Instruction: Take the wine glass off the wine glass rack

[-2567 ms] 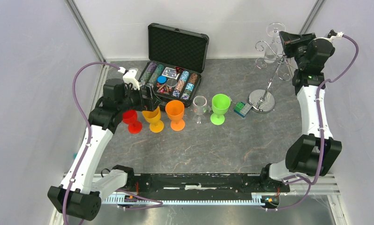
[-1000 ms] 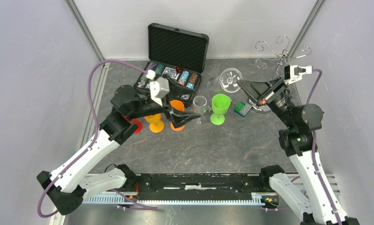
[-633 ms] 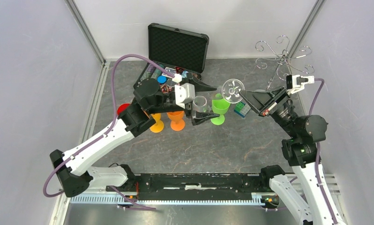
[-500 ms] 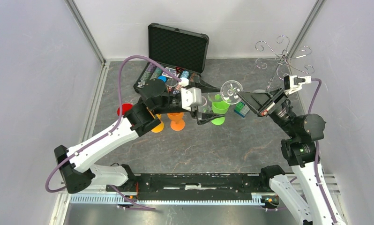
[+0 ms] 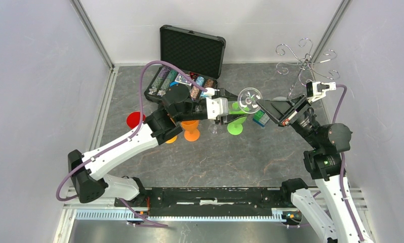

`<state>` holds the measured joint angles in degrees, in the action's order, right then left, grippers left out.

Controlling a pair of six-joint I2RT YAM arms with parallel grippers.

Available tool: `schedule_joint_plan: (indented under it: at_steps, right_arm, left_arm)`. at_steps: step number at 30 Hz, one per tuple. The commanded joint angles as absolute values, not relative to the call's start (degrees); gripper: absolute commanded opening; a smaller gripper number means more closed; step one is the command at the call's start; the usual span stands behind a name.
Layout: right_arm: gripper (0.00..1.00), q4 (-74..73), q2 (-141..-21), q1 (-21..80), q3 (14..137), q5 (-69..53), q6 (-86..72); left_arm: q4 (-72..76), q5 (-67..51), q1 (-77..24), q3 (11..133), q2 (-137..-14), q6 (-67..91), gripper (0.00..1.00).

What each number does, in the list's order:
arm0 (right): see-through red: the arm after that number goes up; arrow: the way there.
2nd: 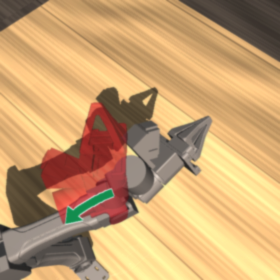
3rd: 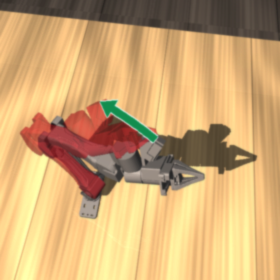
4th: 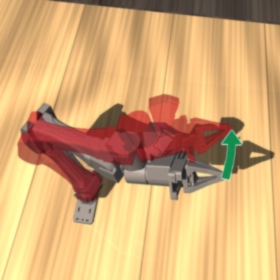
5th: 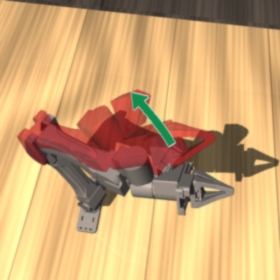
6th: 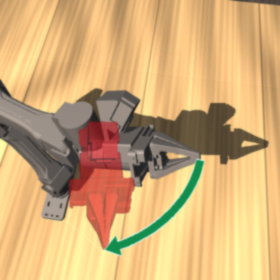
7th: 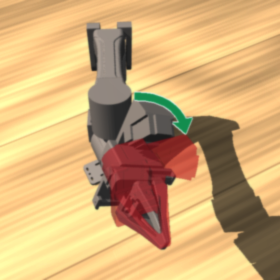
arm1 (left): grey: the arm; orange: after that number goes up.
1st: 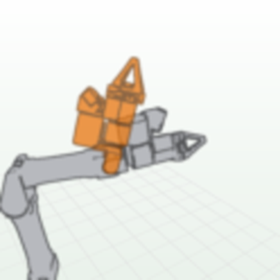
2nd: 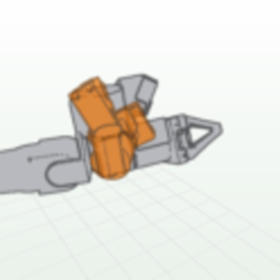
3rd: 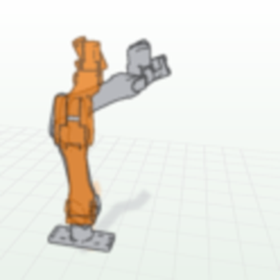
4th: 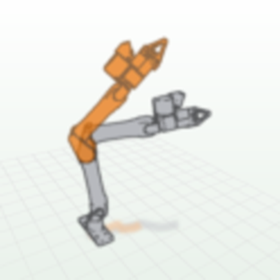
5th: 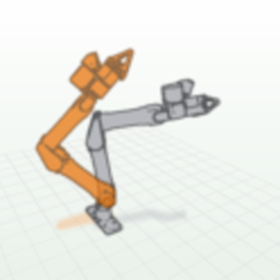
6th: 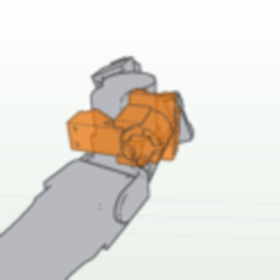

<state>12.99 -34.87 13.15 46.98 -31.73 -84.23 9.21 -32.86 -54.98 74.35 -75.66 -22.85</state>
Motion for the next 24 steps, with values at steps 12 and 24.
schedule_joint_plan:
  at_steps: [12,24]
  right_arm:
    - [0.00,19.82,-33.91,13.49,45.70,-32.88,-87.71]
    - [0.75,14.53,-31.48,13.54,44.25,-28.10,-78.64]
  left_arm:
    - [17.49,-28.69,-55.27,76.59,-78.34,-20.89,0.21]
    - [26.72,-18.60,-55.19,71.91,-75.13,-12.94,0.02]
